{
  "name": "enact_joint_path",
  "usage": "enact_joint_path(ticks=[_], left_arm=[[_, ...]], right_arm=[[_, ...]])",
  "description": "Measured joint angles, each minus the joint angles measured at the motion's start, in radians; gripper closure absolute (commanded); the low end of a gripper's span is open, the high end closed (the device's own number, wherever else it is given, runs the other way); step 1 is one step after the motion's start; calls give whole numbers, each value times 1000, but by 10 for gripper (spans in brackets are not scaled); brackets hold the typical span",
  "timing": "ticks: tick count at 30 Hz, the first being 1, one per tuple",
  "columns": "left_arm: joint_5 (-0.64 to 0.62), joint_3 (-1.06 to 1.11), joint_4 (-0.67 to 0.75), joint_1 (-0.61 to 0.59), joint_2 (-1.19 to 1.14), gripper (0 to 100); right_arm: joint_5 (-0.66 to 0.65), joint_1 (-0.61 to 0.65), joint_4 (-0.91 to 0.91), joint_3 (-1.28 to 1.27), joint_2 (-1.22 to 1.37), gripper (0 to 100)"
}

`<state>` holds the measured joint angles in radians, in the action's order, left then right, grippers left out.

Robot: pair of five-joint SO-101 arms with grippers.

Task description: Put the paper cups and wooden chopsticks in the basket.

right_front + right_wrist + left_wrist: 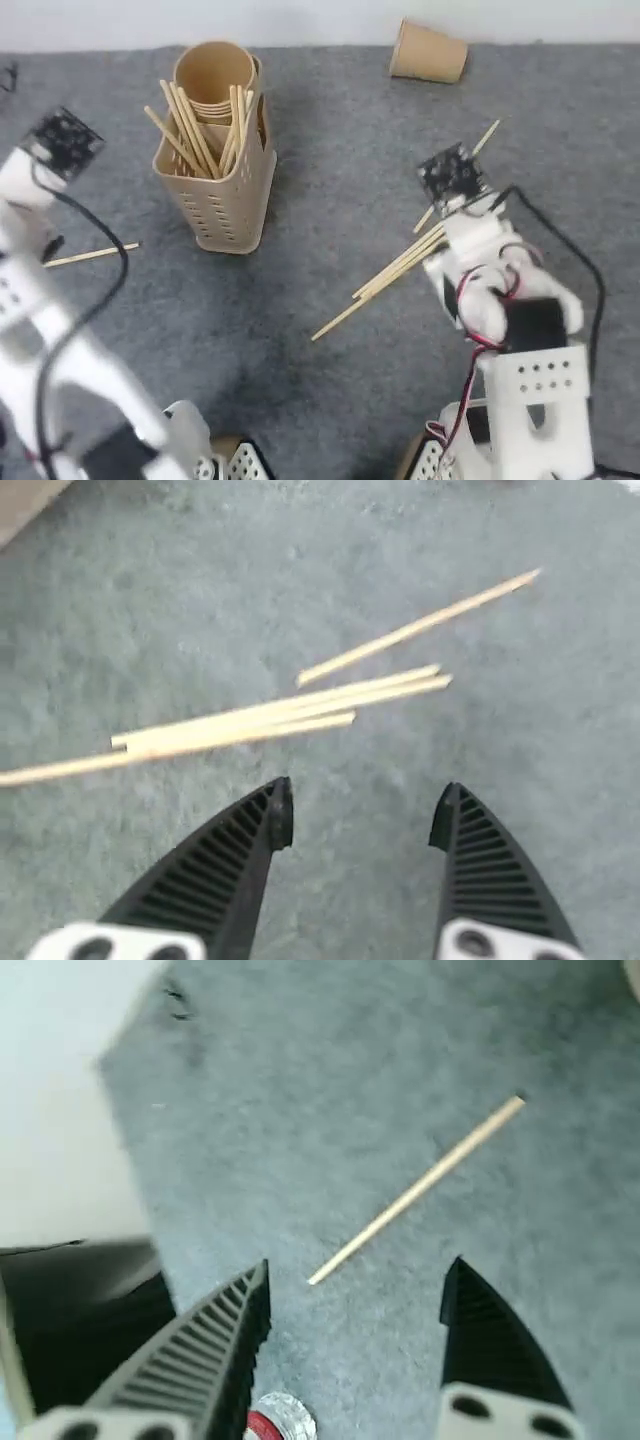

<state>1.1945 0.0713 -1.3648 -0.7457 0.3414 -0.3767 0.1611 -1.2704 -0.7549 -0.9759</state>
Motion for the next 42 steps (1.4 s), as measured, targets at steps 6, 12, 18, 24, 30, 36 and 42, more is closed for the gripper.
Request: enact_joint_path(ticks=[6, 12, 18, 24, 30, 36, 42], left_arm=[[212, -428, -290, 2, -379, 739], [361, -727, -361, 0, -733, 739], [373, -882, -362, 3, -993, 739], [385, -1019, -324, 8, -1237, 739], [437, -1174, -315, 8, -1435, 739], [451, -1358, -319, 15, -1590, 739], [454, -1475, -354, 17, -1665, 761]], right_arm=[[0, 0, 160, -230, -28, 768], [0, 0, 368, -460, -28, 768], [2, -2, 578, -629, -28, 768], [2, -3, 669, -664, -28, 768], [2, -2, 675, -666, -31, 768], [2, 0, 677, -666, -31, 768], [2, 0, 677, -666, -31, 768]])
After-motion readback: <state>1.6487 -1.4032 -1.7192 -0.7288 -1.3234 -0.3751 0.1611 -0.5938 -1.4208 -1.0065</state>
